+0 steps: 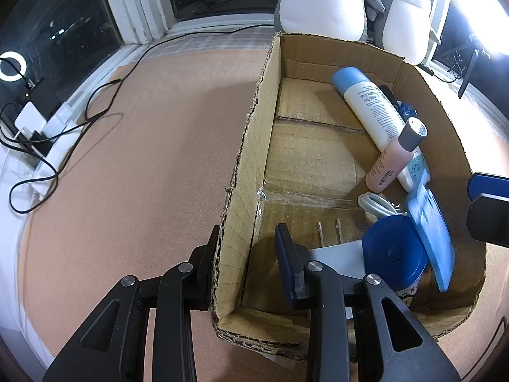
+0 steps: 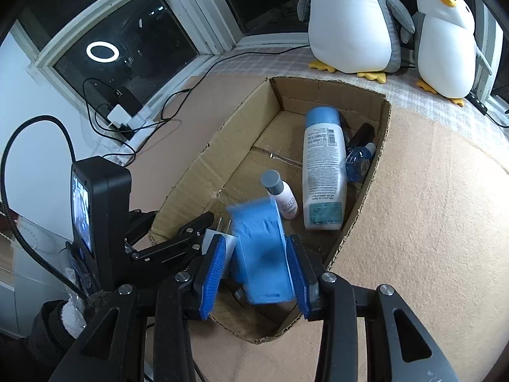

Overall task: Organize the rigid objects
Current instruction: 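Carry the blue phone stand with the right gripper into the box and release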

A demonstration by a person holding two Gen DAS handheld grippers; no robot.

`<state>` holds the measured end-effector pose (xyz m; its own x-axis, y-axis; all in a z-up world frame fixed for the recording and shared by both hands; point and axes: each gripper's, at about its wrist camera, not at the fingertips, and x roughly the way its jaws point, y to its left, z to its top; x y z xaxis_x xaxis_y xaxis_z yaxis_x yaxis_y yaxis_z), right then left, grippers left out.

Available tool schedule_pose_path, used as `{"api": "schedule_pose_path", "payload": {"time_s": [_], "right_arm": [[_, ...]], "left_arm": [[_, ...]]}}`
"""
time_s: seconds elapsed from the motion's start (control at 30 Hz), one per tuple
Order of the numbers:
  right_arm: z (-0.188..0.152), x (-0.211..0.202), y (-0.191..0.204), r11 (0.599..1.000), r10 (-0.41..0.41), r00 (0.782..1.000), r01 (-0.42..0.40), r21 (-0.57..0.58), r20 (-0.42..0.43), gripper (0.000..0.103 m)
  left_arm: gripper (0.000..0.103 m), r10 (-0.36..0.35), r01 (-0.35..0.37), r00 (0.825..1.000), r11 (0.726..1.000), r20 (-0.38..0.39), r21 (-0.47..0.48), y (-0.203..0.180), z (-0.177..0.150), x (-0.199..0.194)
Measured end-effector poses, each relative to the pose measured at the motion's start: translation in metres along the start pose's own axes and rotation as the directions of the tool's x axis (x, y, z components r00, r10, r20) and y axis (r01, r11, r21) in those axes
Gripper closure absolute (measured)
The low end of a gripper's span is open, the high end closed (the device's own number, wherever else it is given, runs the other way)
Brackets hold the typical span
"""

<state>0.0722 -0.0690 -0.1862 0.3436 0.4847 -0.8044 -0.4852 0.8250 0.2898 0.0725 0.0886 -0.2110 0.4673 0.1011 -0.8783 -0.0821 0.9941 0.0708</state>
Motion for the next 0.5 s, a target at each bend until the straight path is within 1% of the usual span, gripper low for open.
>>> {"api": "schedule_pose_path", "payload": {"time_s": [0.27,0.4,0.5], "right_arm": [[-0.0011,-0.0011,0.0008,1.000,-0.007,1.000,0.007,-0.014,0.006,0.063],[-0.0020,-0.0028,-0.0009,1.000,-0.012,1.000,0.013,-0.016,0.009,0.057],[-0.0036,-0.0022,-0.0016,1.000,-0.022,1.000,0.022,-0.020,0.006,0.056]], "left_arm": [[0.073,0.001,-0.001,1.000,1.000,0.000,0.000,0.0011,0.0001,0.0002],[0.073,0.001,-0.001,1.000,1.000,0.000,0.001,0.0010,0.0001,0.0002],[0.073,0.000,0.000,1.000,1.000,0.000,0.000,0.0010,0.0001,0.0002]]}}
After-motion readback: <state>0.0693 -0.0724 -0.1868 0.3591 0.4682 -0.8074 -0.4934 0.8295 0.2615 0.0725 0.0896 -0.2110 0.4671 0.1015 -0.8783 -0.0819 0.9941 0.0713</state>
